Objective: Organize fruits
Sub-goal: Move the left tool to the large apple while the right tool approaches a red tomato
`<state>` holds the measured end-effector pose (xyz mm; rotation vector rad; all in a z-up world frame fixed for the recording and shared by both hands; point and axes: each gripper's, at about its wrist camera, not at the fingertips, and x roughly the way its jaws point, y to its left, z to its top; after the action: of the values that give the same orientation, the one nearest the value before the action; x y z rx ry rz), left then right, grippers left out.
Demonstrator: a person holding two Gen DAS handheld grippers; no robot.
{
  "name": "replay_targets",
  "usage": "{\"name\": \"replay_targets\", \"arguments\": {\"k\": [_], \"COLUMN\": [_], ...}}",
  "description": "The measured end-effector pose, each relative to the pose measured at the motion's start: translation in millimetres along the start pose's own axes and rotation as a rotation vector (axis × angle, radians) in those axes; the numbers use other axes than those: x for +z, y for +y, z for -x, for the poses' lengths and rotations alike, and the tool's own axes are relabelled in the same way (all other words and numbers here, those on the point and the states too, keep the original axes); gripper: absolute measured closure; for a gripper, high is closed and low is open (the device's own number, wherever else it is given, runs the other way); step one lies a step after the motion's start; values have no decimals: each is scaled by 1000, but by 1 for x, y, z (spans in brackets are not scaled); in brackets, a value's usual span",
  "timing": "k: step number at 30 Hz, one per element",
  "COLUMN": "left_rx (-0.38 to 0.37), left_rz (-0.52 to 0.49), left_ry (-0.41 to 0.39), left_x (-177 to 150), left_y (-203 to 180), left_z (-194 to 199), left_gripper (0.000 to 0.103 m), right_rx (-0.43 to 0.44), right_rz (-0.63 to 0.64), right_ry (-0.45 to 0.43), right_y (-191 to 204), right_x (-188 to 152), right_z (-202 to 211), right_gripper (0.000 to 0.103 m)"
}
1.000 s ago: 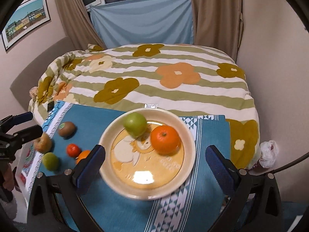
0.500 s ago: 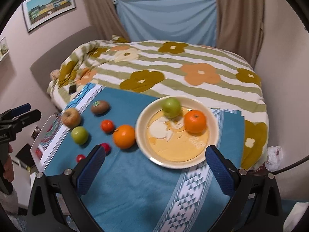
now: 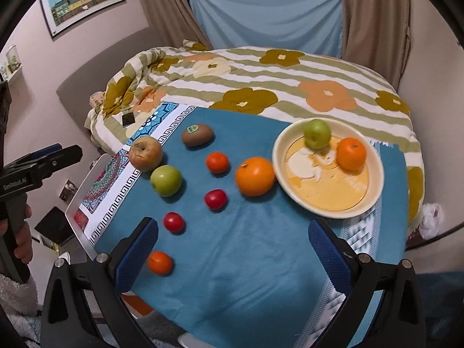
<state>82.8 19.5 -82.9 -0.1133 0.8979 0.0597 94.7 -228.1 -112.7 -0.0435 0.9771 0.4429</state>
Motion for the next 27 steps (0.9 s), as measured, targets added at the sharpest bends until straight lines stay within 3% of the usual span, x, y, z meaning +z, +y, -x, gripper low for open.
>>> {"name": "replay_targets", "arguments": {"k": [12, 27], "left_rx": [-91, -178], "left_rz": [-175, -441], "left_ry": [65, 146], "left_x": [12, 15], "left_y": [49, 34], "left_z": [-61, -144], "left_gripper": [0, 0], "right_rx": [-39, -174], "right_rz": [-199, -341], "right_ry": [78, 124], "right_y": [44, 66], "right_x": [-9, -21], "right_z": [-53, -96], "right_gripper": [0, 0]}}
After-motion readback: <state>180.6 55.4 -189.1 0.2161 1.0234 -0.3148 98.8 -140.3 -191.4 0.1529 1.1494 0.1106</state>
